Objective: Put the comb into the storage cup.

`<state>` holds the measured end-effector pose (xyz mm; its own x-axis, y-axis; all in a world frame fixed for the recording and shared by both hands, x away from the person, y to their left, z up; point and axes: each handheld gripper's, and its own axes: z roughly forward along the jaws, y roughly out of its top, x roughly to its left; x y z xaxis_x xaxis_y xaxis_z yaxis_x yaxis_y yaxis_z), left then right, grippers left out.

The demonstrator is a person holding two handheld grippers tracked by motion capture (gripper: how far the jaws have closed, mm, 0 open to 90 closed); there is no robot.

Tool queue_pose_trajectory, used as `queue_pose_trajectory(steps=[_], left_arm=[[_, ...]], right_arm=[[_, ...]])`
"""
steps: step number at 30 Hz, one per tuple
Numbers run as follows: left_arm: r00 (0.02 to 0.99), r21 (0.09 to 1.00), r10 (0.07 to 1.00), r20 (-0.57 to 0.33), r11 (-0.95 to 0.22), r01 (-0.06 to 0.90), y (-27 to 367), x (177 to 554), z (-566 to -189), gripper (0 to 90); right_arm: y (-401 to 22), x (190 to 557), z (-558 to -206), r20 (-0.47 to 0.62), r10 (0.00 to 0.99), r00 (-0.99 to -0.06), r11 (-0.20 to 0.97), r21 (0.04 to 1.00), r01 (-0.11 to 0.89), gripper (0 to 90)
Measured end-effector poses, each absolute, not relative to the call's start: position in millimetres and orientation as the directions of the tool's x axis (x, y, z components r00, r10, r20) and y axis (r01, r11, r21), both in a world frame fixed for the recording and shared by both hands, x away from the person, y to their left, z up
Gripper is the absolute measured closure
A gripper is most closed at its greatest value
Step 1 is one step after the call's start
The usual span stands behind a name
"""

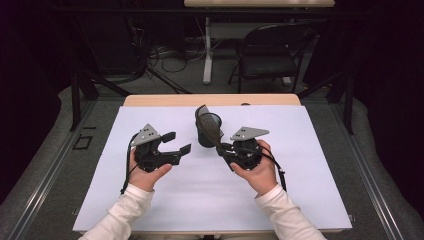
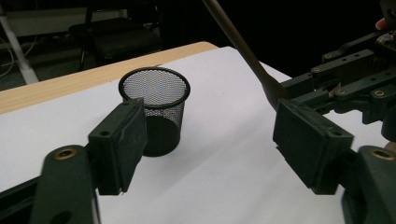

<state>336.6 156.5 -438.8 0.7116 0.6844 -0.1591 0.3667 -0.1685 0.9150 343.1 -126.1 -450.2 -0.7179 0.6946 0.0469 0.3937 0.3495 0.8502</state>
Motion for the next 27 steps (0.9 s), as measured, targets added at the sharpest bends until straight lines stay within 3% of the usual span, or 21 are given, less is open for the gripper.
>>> queue_pose_trajectory(steps=[27], left_arm=[[0.693,0.894,0.686,-0.224,-0.138,0.426,150.3,354.6,-419.8,34.5]], right_arm=[[-124.3,338.0,-448.2,0.025,0.698,-0.716,0.332,0.874,0.354,73.0]])
